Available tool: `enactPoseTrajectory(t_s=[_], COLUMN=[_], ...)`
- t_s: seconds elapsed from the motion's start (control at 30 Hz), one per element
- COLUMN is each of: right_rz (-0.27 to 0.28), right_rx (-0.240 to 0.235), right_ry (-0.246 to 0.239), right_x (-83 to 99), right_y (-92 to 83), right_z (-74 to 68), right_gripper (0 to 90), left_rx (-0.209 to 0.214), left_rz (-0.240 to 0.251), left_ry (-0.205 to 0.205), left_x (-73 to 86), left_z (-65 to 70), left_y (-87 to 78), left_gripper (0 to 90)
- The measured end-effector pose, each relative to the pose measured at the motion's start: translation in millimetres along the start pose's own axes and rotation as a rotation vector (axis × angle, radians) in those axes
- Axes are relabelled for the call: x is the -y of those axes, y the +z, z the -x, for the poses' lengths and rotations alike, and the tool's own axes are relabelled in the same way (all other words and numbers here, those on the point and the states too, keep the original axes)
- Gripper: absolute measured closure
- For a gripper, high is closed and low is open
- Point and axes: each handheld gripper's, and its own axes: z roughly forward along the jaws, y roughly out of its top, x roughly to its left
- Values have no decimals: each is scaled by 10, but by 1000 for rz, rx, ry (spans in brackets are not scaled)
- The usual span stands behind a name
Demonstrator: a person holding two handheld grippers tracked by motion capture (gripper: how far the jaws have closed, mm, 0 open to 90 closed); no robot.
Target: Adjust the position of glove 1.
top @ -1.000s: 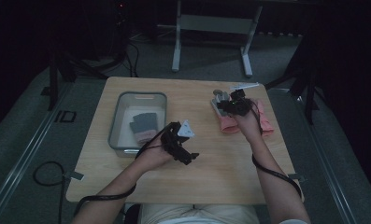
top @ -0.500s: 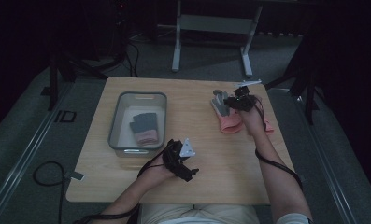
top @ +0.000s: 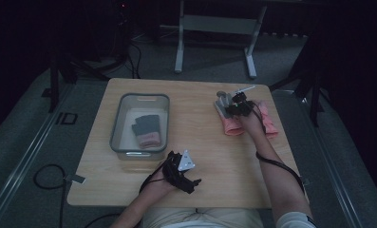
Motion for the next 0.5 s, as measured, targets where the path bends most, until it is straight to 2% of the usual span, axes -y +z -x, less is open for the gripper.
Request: enactPoseTrajectory(t_s=[0.07, 0.1, 0.17, 0.23, 0.37, 0.4, 0.43, 0.5], right_rz=[-16, -27, -32, -40, -59, -59, -58, -48], right_rx=[5, 9, 1, 1, 9, 5, 4, 13], right_ry=[-24, -26, -9, 2, 46, 74, 100, 116], right_x=[20, 37, 65, 91, 78, 70, 58, 30], right_y=[62, 103, 154, 205, 213, 203, 179, 110], right_z=[-17, -22, -17, -17, -17, -8, -9, -41], right_gripper=[700, 704, 720, 745, 855, 874, 882, 887], left_rx=[6, 6, 1, 2, -15, -17, -19, -30], left_rz=[12, 6, -6, 2, 7, 8, 12, 18], left_ry=[-6, 6, 20, 16, 22, 24, 23, 23], left_x=[9, 12, 21, 29, 43, 47, 51, 58], left_z=[22, 34, 45, 46, 31, 24, 18, 10], left_y=[7, 13, 23, 18, 10, 8, 6, -4], left_gripper=[20, 20, 20, 20, 20, 20, 20, 20])
